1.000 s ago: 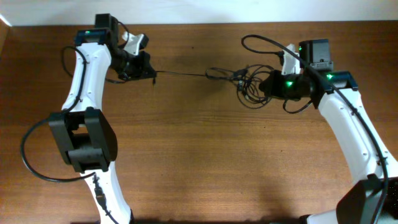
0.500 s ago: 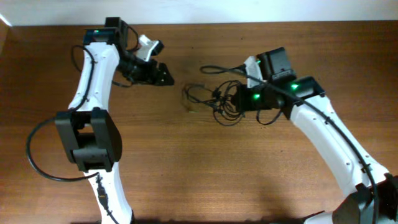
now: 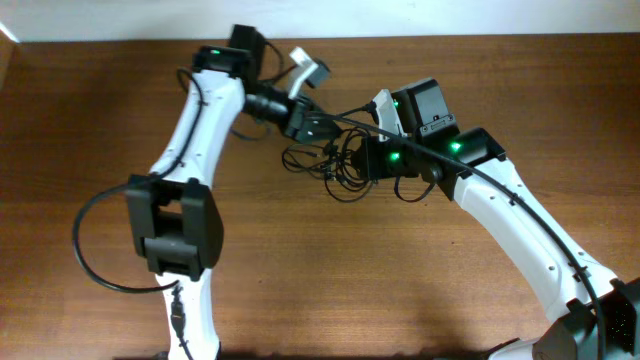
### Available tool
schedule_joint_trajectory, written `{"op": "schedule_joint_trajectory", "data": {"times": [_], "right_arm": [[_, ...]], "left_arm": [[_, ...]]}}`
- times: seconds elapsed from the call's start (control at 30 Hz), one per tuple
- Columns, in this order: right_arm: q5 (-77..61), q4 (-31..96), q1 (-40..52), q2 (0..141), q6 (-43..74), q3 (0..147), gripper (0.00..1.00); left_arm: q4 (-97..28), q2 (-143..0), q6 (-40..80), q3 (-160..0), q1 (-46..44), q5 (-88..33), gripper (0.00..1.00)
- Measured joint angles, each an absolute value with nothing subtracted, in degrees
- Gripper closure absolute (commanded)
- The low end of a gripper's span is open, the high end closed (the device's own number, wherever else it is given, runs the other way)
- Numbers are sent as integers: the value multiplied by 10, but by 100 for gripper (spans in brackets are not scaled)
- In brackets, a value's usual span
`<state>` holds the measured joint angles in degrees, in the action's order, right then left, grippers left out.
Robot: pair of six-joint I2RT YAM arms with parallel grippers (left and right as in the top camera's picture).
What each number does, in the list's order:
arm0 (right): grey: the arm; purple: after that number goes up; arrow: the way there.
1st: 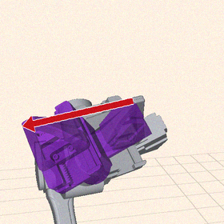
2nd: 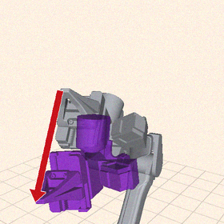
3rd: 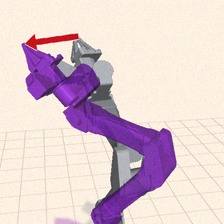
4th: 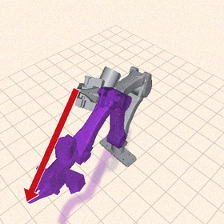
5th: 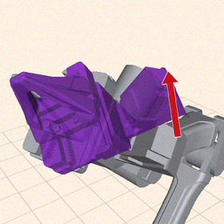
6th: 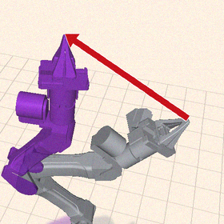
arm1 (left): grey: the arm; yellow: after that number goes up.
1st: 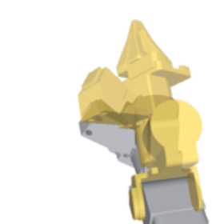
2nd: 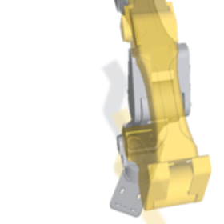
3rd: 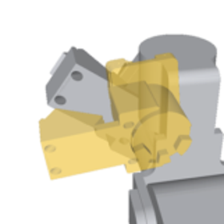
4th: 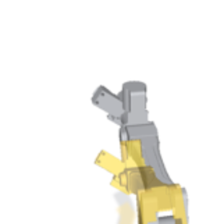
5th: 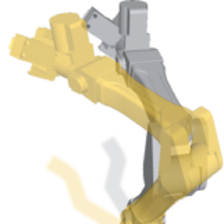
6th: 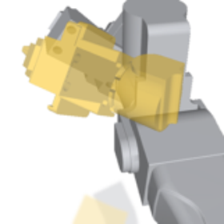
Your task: Untangle cables
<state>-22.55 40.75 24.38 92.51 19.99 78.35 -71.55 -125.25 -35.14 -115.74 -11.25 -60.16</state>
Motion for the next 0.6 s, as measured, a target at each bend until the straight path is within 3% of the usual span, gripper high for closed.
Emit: {"op": "schedule_joint_trajectory", "data": {"times": [0.07,0.1,0.17,0.3,0.37,0.53,0.6], "right_arm": [[-228,407,244,925,202,783,96],[-234,407,244,925,204,783,96],[-239,406,244,925,206,783,96],[-241,416,239,925,207,784,81],[-243,448,237,925,208,784,69],[-183,526,187,925,228,785,73],[-171,518,161,925,243,785,67]], "left_arm": [[-709,-1253,-364,-1157,-141,-602,53],[-704,-1253,-366,-1157,-149,-602,60],[-700,-1253,-371,-1157,-154,-602,100],[-684,-1253,-382,-1157,-154,-599,100],[-672,-1253,-379,-1157,-136,-595,100],[-668,-1253,-351,-1170,-48,-592,100],[-668,-1253,-348,-1171,-34,-595,100]]}}
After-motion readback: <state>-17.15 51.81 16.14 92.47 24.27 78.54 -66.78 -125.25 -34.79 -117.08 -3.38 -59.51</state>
